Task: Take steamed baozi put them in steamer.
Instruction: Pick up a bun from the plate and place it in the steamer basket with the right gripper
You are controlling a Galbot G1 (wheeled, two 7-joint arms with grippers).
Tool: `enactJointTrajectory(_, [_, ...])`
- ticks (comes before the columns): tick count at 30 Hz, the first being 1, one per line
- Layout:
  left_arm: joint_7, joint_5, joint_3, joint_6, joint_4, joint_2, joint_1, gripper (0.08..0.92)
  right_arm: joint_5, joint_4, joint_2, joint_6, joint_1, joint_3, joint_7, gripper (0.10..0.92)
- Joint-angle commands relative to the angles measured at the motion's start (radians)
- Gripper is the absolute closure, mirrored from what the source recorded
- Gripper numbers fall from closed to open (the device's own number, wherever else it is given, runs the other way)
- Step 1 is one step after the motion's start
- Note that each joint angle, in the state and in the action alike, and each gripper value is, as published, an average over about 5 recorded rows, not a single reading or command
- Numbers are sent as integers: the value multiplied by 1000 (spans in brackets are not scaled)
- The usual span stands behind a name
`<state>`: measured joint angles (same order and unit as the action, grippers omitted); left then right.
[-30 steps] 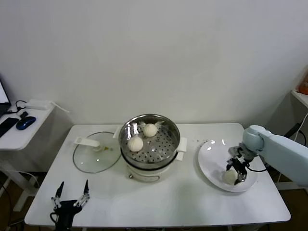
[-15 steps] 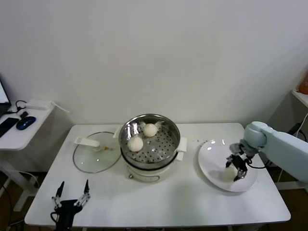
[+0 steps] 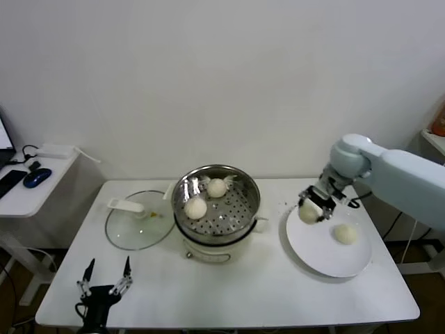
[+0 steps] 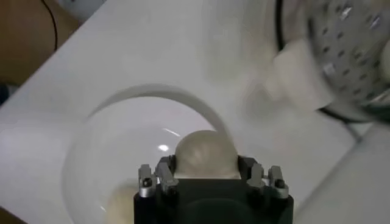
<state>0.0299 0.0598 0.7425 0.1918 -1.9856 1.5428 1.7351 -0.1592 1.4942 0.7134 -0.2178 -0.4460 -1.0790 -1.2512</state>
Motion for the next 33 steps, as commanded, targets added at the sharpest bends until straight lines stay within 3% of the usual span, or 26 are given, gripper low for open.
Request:
enactJointTrajectory(1, [0,-8,3,1,0,0,1,177,-53,164,156,-115,-219,-27,1,364])
enactJointTrajectory(8, [0,-15,4,4,2,6,5,177,-57,163,329,-110,-209,-17,2,364])
enactJointTrajectory(17, [0,-11,10,1,-6,2,15,177,-70,24,529,-106,-116,-38,2,364])
enactJointTrajectory(22, [-1,-11,9,1,-3,1,21,177,2,-67,568,-67,-88,-82,-3,364])
enactJointTrajectory(33, [-2,-7,9,2,12,2,18,177,-66,-148,594,-132,-49,-133,-19,363])
